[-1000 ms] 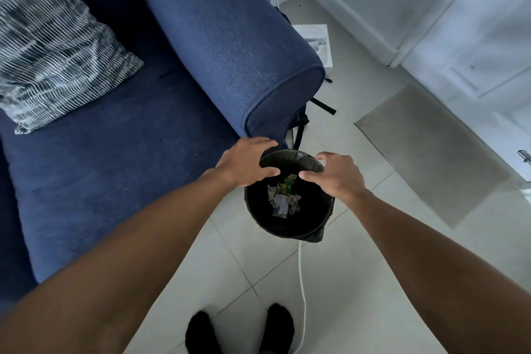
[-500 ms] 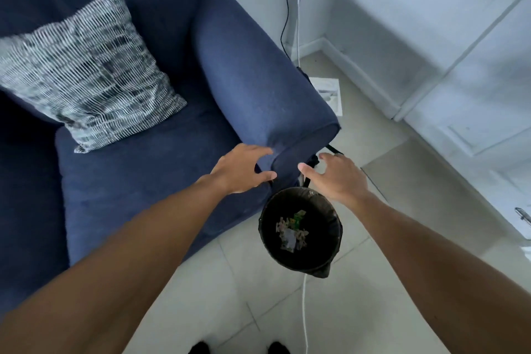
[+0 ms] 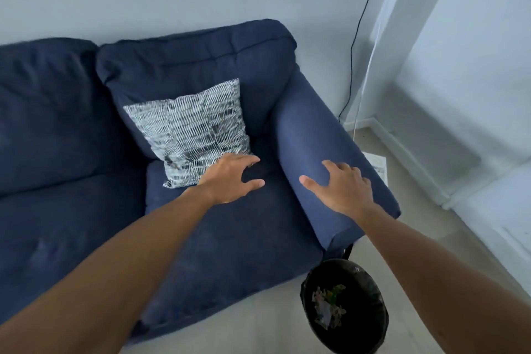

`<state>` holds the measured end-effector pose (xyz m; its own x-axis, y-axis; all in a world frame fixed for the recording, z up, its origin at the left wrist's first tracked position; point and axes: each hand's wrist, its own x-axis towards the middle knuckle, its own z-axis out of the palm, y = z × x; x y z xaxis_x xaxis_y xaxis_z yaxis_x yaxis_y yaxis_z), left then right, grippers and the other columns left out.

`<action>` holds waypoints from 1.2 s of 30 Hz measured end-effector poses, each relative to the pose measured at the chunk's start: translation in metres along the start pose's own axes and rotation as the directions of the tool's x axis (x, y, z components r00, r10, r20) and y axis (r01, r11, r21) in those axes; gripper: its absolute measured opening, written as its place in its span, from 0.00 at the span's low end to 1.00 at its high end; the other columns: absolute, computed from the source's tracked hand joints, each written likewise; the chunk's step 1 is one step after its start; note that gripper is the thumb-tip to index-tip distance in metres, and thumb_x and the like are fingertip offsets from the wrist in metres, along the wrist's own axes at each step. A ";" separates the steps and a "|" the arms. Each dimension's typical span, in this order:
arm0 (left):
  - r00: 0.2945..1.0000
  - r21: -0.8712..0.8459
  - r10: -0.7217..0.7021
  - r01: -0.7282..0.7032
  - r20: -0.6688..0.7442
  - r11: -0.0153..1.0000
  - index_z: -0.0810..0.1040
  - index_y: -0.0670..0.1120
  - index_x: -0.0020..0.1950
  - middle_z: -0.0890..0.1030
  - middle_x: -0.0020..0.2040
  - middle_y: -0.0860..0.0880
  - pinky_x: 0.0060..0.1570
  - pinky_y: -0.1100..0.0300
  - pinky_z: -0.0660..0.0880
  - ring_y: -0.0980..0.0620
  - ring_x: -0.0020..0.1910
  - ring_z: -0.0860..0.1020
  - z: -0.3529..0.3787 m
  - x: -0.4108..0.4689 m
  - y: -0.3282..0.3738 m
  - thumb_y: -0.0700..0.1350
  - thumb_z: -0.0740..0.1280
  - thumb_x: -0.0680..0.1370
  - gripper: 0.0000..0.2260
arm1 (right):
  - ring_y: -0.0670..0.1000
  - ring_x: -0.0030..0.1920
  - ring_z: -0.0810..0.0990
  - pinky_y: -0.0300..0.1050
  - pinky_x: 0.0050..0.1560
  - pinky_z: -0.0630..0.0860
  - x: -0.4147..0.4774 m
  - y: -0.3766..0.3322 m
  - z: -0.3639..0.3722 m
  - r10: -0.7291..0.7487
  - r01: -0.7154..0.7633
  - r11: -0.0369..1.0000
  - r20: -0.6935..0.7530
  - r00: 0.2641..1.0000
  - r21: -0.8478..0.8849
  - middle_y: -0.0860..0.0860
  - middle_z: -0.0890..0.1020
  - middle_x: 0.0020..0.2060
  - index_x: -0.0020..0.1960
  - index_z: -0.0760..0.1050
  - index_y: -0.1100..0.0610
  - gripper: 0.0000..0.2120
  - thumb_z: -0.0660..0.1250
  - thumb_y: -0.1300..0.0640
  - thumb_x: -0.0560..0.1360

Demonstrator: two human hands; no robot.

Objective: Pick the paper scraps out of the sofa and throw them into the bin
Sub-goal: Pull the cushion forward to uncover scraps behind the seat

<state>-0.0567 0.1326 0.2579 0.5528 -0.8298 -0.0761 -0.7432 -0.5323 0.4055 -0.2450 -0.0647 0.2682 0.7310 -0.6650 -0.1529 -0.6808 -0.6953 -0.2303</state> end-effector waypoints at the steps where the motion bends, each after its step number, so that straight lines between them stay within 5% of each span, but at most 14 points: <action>1: 1.000 0.001 -0.013 0.013 -0.022 1.000 0.68 0.55 0.76 0.71 0.75 0.54 0.73 0.47 0.66 0.50 0.77 0.64 -0.013 -0.002 -0.012 0.64 0.67 0.77 0.30 | 0.60 0.69 0.68 0.61 0.64 0.65 0.005 -0.016 -0.004 -0.023 0.023 1.000 -0.005 1.000 -0.007 0.53 0.71 0.71 0.77 0.62 0.48 0.43 0.53 0.22 0.71; 16: 0.958 -0.010 -0.210 0.212 -0.196 0.977 0.72 0.54 0.75 0.74 0.73 0.53 0.69 0.48 0.68 0.48 0.74 0.67 -0.120 -0.059 -0.184 0.66 0.68 0.76 0.30 | 0.60 0.73 0.64 0.62 0.67 0.64 0.068 -0.210 -0.007 -0.231 0.233 0.961 0.032 0.972 -0.147 0.54 0.66 0.75 0.78 0.58 0.48 0.47 0.51 0.20 0.69; 19: 0.948 0.044 -0.240 0.254 -0.211 0.966 0.70 0.53 0.76 0.72 0.75 0.51 0.72 0.46 0.65 0.45 0.76 0.65 -0.125 -0.069 -0.209 0.73 0.60 0.72 0.38 | 0.60 0.74 0.62 0.62 0.69 0.64 0.083 -0.234 0.003 -0.262 0.270 0.947 0.066 0.963 -0.174 0.55 0.64 0.76 0.79 0.56 0.48 0.48 0.50 0.20 0.69; 27: 0.903 0.156 -0.336 0.385 -0.268 0.910 0.61 0.56 0.80 0.61 0.82 0.47 0.78 0.44 0.52 0.43 0.81 0.54 -0.105 -0.073 -0.241 0.71 0.59 0.76 0.36 | 0.61 0.78 0.53 0.65 0.73 0.58 0.118 -0.260 0.032 -0.336 0.360 0.914 0.148 0.930 -0.189 0.55 0.54 0.80 0.81 0.50 0.46 0.50 0.49 0.18 0.67; 36: 0.867 0.090 -0.416 0.454 -0.275 0.887 0.63 0.55 0.80 0.62 0.81 0.48 0.78 0.44 0.53 0.45 0.81 0.55 -0.080 -0.034 -0.236 0.76 0.48 0.70 0.43 | 0.61 0.78 0.54 0.67 0.72 0.59 0.170 -0.242 0.042 -0.353 0.386 0.903 0.188 0.917 -0.189 0.54 0.53 0.80 0.81 0.49 0.46 0.52 0.47 0.17 0.66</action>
<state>0.1300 0.3001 0.2375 0.8919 -0.4520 0.0157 -0.4419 -0.8635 0.2432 0.0457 0.0017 0.2579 0.9190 -0.3131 -0.2395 -0.3412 -0.9361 -0.0856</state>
